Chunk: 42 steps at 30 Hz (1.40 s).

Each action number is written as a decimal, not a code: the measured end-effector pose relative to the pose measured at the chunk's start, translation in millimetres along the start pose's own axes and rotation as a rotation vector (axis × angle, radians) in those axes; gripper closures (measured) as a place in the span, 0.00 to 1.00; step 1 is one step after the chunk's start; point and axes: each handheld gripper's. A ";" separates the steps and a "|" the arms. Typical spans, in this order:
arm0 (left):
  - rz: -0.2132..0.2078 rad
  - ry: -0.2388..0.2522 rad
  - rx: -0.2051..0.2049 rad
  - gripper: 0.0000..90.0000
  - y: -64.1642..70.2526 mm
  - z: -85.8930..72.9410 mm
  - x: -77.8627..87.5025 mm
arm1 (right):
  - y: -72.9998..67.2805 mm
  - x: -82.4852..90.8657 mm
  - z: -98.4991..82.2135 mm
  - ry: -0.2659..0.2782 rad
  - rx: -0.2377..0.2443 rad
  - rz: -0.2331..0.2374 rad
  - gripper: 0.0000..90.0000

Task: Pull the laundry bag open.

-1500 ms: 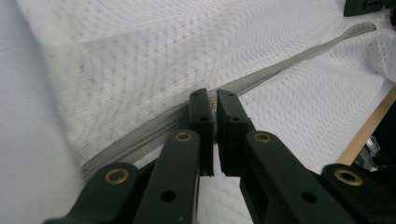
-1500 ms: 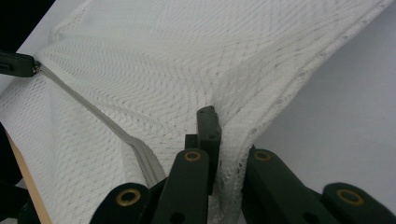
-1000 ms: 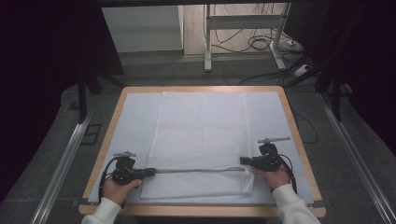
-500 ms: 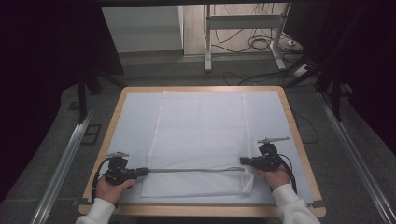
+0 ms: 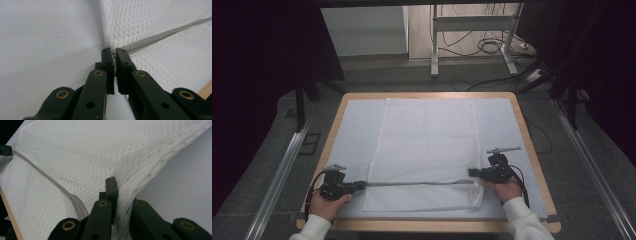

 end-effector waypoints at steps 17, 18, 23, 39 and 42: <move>0.046 0.173 -0.124 0.47 23.2 18.3 16.2 | -13.6 20.7 1.8 0.100 0.093 -0.090 0.40; 0.043 0.181 -0.138 0.43 26.2 20.3 15.6 | -14.1 23.9 2.2 0.112 0.105 -0.104 0.37; 0.052 0.202 -0.197 0.33 32.6 29.6 12.4 | -11.4 37.2 0.6 0.169 0.142 -0.132 0.33; 0.063 0.199 -0.176 0.32 13.2 43.2 2.4 | 1.7 46.1 0.1 0.195 0.199 -0.184 0.28; 0.046 0.197 -0.178 0.31 11.9 44.0 1.2 | 1.5 45.8 -0.9 0.198 0.187 -0.166 0.28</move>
Point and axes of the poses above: each handheld gripper's, and its own axes: x roughly backward along the jaws, z roughly out of its top, y roughly to its right, and after that the axes turned 1 degree about x, right-handed
